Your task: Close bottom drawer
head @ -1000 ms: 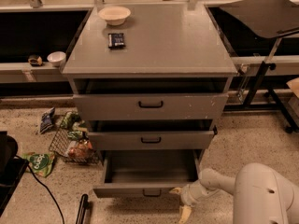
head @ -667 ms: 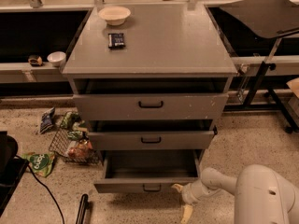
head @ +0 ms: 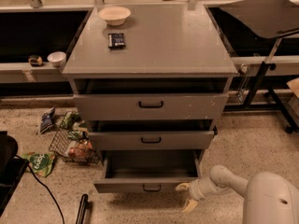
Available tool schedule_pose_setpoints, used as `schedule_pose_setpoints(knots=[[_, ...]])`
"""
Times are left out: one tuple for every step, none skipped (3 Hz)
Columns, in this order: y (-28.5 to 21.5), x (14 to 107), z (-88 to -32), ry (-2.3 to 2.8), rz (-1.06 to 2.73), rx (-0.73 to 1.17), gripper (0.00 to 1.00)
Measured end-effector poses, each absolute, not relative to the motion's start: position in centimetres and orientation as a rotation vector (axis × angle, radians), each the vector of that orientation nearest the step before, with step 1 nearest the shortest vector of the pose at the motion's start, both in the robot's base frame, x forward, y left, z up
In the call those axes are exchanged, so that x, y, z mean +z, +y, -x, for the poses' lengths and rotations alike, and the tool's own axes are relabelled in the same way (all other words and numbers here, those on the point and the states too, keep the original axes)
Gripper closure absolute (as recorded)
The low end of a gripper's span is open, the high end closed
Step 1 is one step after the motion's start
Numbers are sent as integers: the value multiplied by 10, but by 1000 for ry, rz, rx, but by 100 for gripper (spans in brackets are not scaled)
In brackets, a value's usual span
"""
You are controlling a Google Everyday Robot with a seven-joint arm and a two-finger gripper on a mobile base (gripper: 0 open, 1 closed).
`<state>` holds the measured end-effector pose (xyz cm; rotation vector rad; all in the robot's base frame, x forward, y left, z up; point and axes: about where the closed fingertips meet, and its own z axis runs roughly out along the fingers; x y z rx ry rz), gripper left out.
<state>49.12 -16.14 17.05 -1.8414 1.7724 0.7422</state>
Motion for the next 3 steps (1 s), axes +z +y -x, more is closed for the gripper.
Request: schedule_pose_setpoints(knots=[[-162,171,-492,1767,1844,740,57],[-162,171,-492,1767,1844,740,80],[-159,170,-500,1755,1856,683,100]])
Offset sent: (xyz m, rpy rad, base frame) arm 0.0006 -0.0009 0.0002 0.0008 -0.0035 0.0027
